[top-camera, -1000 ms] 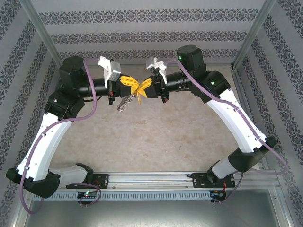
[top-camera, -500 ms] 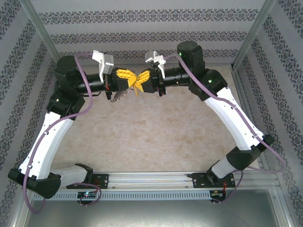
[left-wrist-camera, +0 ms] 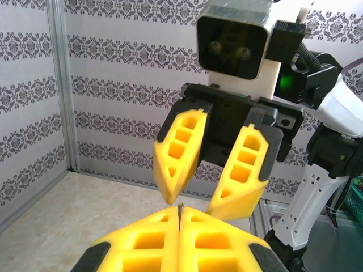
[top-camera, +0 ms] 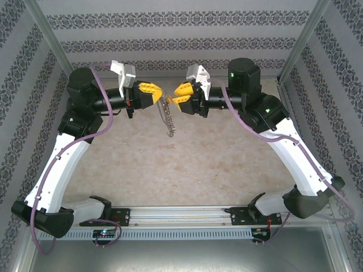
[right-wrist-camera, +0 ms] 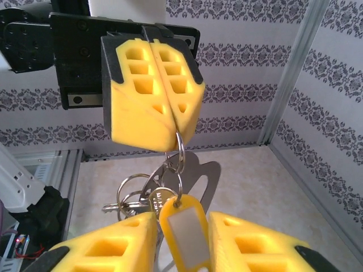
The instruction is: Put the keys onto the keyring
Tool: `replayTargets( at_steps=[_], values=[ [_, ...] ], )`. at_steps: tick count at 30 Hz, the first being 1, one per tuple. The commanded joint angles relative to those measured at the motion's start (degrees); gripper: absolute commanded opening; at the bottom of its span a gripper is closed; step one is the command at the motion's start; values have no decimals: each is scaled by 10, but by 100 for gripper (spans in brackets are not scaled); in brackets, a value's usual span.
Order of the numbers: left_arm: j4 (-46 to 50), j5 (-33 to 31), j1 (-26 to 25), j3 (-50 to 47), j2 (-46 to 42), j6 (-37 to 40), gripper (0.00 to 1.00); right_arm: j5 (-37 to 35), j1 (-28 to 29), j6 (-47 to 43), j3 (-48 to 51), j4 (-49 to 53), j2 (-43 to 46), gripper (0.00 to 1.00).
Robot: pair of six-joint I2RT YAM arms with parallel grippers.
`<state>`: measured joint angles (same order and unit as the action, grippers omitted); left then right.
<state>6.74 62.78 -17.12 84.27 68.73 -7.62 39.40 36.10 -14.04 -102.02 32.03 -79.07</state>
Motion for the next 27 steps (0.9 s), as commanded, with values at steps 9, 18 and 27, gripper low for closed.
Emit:
replayTargets(
  at_steps=[9,18,27],
  values=[
    [-48,15,7,-1,-10,-14,0,23,2,30,8,-76,-4,34],
    [-56,15,6,-6,-16,-18,0,34,19,51,4,-95,-24,35],
    [-61,23,6,-9,-18,-21,0,34,26,50,-5,-95,-36,26]
  ],
)
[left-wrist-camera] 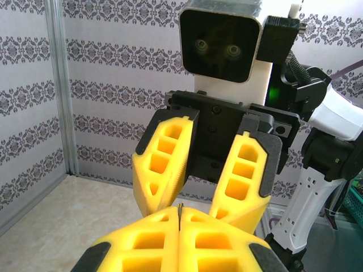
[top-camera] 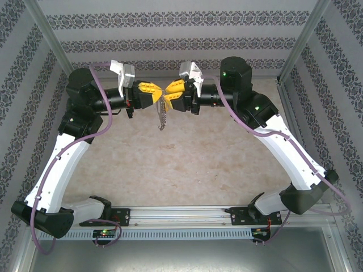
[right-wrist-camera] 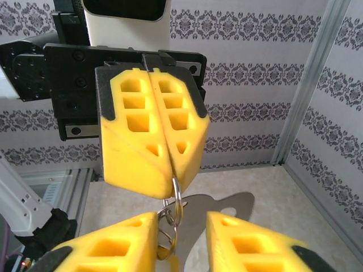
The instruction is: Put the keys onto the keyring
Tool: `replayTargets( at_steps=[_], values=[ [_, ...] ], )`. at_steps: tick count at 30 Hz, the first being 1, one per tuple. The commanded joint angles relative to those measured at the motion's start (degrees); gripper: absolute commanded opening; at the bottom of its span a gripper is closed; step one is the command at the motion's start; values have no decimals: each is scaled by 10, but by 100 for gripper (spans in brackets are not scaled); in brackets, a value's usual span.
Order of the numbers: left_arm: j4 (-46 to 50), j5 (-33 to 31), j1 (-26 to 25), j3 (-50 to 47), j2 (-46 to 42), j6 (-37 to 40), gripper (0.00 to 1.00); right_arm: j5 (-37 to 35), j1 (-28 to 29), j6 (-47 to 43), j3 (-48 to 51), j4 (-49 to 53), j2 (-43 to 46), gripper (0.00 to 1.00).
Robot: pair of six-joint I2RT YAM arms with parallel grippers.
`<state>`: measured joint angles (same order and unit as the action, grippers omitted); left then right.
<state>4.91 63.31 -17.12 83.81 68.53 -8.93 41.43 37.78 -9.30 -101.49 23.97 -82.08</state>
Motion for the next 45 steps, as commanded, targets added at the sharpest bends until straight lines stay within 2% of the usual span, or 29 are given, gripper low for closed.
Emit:
replayTargets(
  at_steps=[1,4,8,13,20,21,25,27,34,40,45],
  values=[
    [-42,18,7,-5,-17,-8,0,15,10,2,-13,-13,-8,22],
    [-43,20,7,-4,-17,-10,0,18,11,-1,-16,-9,-11,16],
    [-44,21,7,-4,-17,-11,0,21,11,0,-20,-10,-14,12],
    [-40,27,7,-3,-16,-13,0,26,13,0,-22,-16,-18,1],
    [-10,32,7,2,-12,-3,0,23,8,-11,-35,6,-19,0],
    [11,25,6,5,-12,11,1,23,5,-13,-37,12,-19,0],
    [152,-30,6,39,-12,111,27,7,-4,-46,-70,86,-27,0],
    [203,-61,6,52,-13,156,33,-8,-3,-81,-95,143,-36,0],
    [356,-150,-23,95,-3,297,38,-89,16,-187,-184,307,-75,0],
    [389,-164,-42,113,7,331,40,-166,53,-267,-243,417,-114,0],
    [418,-170,-63,129,20,350,40,-166,61,-275,-245,428,-116,0]
  ],
)
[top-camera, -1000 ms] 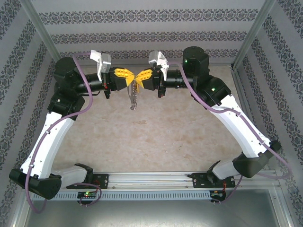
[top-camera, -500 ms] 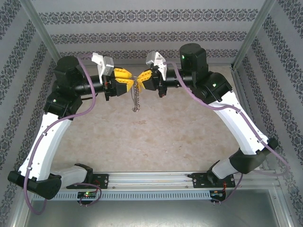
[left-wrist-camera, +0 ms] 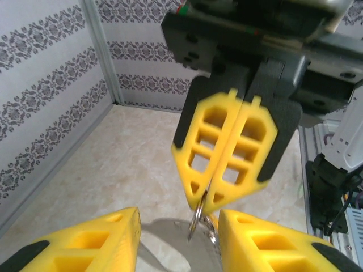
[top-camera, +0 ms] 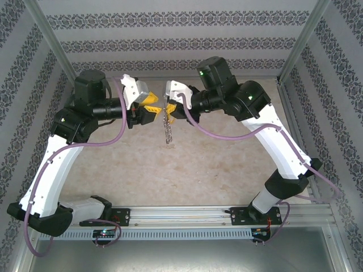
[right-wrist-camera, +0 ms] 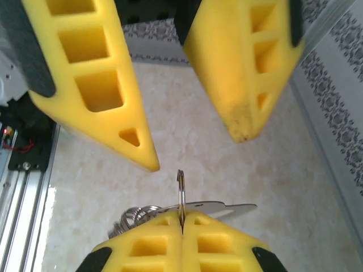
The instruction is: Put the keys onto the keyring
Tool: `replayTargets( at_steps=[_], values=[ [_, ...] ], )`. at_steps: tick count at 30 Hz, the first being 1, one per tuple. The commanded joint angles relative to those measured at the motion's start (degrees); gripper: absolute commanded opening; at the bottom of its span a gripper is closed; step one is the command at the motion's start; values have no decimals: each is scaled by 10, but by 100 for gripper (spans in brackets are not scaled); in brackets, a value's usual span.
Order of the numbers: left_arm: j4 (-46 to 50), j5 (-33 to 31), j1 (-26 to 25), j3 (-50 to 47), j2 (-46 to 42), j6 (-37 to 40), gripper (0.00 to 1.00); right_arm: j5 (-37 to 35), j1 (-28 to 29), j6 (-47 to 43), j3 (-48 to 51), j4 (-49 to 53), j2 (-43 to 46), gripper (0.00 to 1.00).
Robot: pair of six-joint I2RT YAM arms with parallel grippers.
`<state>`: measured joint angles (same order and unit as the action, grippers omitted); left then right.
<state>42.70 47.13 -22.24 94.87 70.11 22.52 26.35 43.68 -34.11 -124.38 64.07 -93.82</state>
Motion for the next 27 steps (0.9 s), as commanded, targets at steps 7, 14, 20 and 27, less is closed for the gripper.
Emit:
replayTargets(
  at_steps=[7,14,20,27],
  values=[
    [60,10,-28,26,13,41,38,2,3,-24,-13,18,9,0],
    [66,8,-34,28,17,40,37,17,6,-25,1,12,21,0],
    [68,4,-39,33,21,43,35,21,8,-27,2,13,26,0],
    [78,-10,-48,39,27,54,25,18,12,-25,12,5,31,0]
  ],
)
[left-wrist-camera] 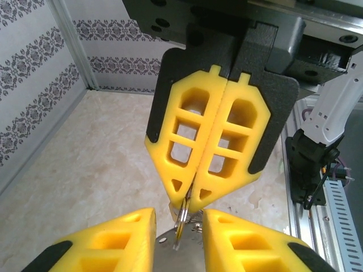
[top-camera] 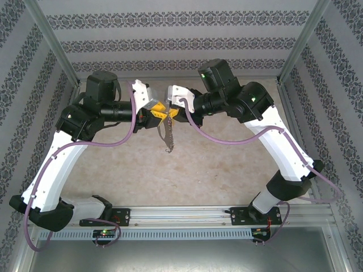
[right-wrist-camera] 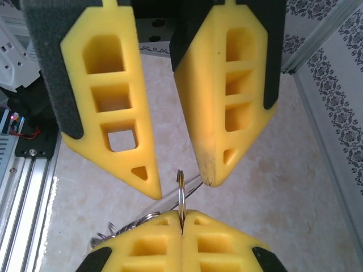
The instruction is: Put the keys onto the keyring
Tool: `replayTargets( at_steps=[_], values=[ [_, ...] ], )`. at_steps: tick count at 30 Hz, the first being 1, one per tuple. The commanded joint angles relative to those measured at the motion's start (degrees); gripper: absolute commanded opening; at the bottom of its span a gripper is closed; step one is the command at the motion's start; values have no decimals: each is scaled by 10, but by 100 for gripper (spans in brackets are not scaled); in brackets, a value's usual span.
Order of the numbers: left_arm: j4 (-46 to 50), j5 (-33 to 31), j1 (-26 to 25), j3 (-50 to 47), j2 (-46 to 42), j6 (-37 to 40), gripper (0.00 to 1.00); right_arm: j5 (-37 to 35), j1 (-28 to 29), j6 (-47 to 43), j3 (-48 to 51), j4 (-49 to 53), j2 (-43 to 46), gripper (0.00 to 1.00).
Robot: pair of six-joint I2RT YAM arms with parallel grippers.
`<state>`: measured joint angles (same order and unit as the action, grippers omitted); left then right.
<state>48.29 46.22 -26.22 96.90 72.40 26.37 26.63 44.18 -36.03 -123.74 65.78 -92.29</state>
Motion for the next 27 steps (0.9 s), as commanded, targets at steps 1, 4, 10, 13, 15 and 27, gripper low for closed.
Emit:
replayTargets(
  at_steps=[1,4,10,13,15,27],
  values=[
    [22,0,-9,19,4,16,25,15,7,-8,7,-12,16,0],
    [26,0,-11,18,4,17,24,17,8,-6,7,-15,16,0],
    [30,-4,-11,16,2,19,23,24,8,-2,16,-25,20,0],
    [32,-5,-13,12,2,21,23,28,8,1,20,-30,23,0],
    [32,-6,-14,12,2,21,21,31,8,2,23,-34,25,0],
    [28,-1,-15,9,0,15,0,42,8,17,62,-68,50,0]
  ],
)
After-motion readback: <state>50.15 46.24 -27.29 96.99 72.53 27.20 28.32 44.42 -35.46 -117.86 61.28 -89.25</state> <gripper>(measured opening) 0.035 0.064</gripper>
